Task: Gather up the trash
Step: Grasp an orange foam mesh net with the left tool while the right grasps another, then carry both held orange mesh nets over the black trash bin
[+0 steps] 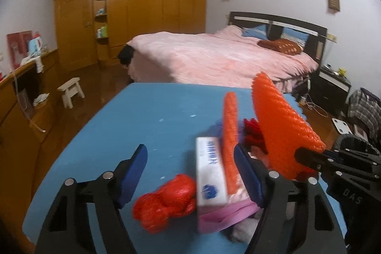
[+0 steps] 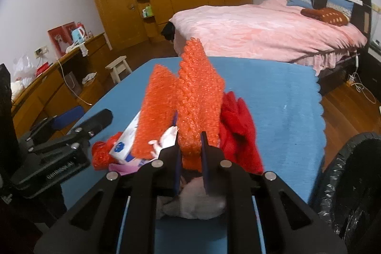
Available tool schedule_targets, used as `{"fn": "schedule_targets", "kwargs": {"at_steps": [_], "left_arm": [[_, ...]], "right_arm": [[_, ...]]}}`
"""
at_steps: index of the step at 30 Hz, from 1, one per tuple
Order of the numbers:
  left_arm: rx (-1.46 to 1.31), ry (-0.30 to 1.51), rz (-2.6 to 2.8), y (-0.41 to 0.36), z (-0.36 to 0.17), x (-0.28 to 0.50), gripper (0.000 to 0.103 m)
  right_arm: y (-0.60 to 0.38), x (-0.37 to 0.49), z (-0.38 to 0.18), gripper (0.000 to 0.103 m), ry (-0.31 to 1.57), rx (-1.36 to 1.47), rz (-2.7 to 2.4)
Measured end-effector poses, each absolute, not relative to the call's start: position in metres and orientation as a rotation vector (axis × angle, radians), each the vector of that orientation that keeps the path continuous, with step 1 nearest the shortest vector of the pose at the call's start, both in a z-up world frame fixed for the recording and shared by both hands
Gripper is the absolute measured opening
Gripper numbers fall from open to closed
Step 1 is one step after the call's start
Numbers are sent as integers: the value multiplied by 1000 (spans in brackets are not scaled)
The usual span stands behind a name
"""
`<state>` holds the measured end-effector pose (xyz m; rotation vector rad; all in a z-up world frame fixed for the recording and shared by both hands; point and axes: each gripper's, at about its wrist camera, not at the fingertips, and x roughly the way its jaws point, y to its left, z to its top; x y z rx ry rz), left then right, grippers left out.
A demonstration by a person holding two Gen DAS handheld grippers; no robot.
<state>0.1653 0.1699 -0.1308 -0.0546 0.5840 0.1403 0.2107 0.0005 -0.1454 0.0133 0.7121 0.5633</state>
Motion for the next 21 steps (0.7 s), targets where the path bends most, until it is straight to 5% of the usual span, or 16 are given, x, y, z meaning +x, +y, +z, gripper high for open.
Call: {"fn": "schedule_targets", "kwargs": {"at_steps": [8,15,21], "left_arm": [[-51,616,82,153,-145,201,55],[-46,674,13,146,-156,217,12],[-61,623,18,149,-137,206,11]], "right_arm": [[-14,221,-150,13,715,23,544],[-16,224,-151,14,721,31,541],[-14,221,-141,14,703,34,567]]}}
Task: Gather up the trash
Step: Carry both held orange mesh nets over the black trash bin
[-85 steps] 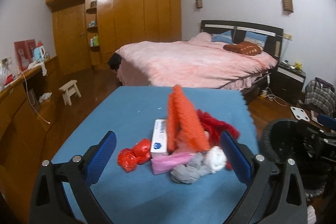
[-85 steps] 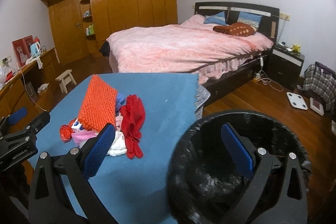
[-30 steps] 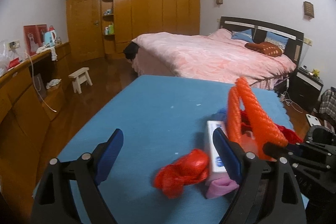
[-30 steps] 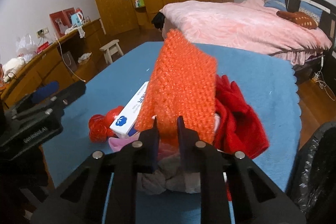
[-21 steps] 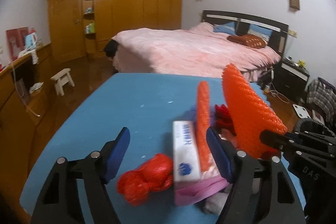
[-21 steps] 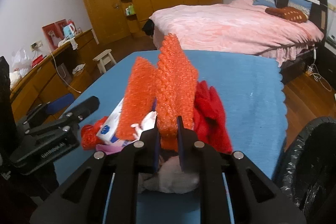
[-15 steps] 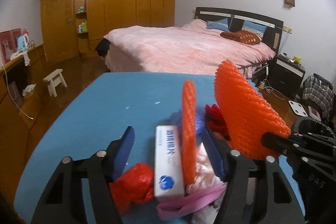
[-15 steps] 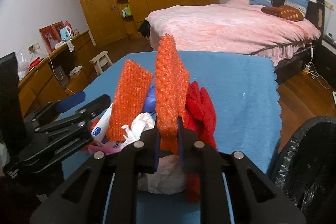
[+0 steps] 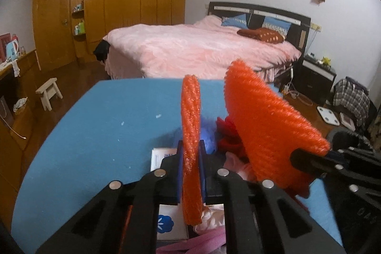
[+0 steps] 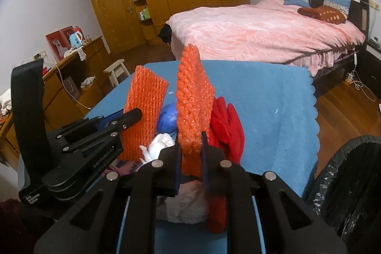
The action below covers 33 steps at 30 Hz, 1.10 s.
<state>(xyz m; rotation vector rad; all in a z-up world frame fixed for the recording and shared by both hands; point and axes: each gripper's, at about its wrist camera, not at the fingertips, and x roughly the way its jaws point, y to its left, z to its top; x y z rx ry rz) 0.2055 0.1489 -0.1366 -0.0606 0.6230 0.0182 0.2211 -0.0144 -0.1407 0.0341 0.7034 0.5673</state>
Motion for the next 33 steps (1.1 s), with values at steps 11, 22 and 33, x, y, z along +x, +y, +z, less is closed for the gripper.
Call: {"fn": "schedule_targets", "kwargs": {"at_steps": [11,22,33], "left_arm": [[-74,521,7,140,-71,166,11],[-62,457,-127,81,-38,139,11],[-21,491,-342,-22,-51,151,11]], "right_arm": [[-22,193,-85,14,594,51,598],[-96,153,-47,14,515,78,492],[-213,125,-80,14,575,92,219]]}}
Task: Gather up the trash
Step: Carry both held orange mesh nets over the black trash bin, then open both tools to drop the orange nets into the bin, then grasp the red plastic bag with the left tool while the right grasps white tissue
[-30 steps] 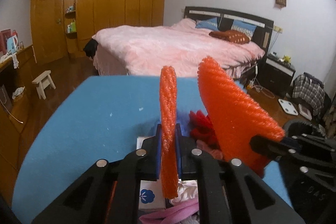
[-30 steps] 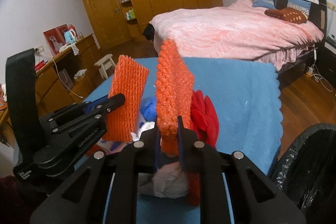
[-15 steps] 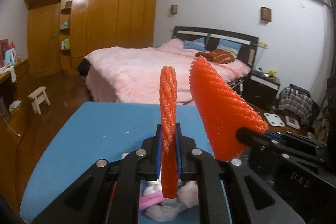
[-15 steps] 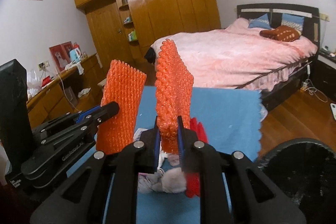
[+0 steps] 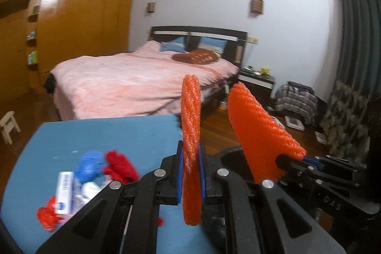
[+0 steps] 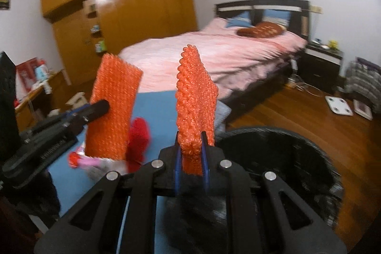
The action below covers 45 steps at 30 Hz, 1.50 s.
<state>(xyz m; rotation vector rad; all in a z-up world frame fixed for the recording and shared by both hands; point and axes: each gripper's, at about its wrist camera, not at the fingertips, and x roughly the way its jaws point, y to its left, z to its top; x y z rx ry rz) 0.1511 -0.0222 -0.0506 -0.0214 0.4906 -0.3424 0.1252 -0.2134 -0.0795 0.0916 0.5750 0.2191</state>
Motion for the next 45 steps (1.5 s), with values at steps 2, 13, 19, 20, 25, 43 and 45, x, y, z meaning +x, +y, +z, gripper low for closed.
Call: {"fn": "schedule_targets", "kwargs": {"at_steps": [2,13,19,20,25,43,45], "left_arm": [[-14,503,-378,-38,-57,153,11],[7,600,-540,-114,-90,168,39],[22,599,-494,-108,-97,163,67],[21,595,-475,-102,-96,162,70],[12,573,-363,-58,-91,159,87],[1,541,58,115,-94,128,92],[-2,544,87,127,-97,127,92]], "right_arm": [[-231,122,-90,14,594,102,175],[-295,110,-134,21,659,146,-14],[-307,107,-140,68,648,173,-58],[-306,106,-140,73,645,174,-58],[-289,109,-134,96,604,181,-36],[-129,143,-119,97,609,79,272],[-113,145,-122,97,607,62,294]]}}
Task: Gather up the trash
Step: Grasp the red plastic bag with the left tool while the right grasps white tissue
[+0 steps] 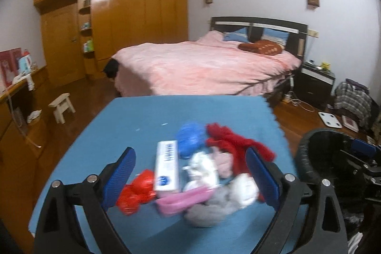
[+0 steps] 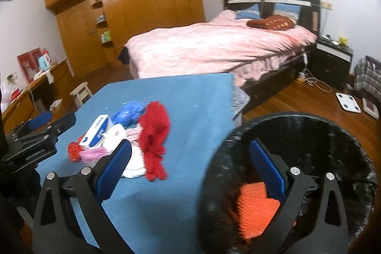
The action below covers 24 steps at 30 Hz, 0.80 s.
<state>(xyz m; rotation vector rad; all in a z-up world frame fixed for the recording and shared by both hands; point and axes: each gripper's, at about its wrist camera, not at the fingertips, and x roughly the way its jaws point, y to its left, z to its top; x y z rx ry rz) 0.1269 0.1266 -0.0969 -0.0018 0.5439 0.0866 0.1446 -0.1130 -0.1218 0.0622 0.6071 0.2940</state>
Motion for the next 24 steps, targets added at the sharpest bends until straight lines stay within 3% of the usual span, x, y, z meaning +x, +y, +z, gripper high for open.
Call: {"fn": "schedule_targets", "kwargs": {"at_steps": [14,24], "left_arm": [[-21,628,226,201,-146,124,87],[-41,719,193,216,-181,141,76]], "right_arm": [[-35,157,-153,96,663,-3,421],[-7,167,-173,57,722,-44,490]]}}
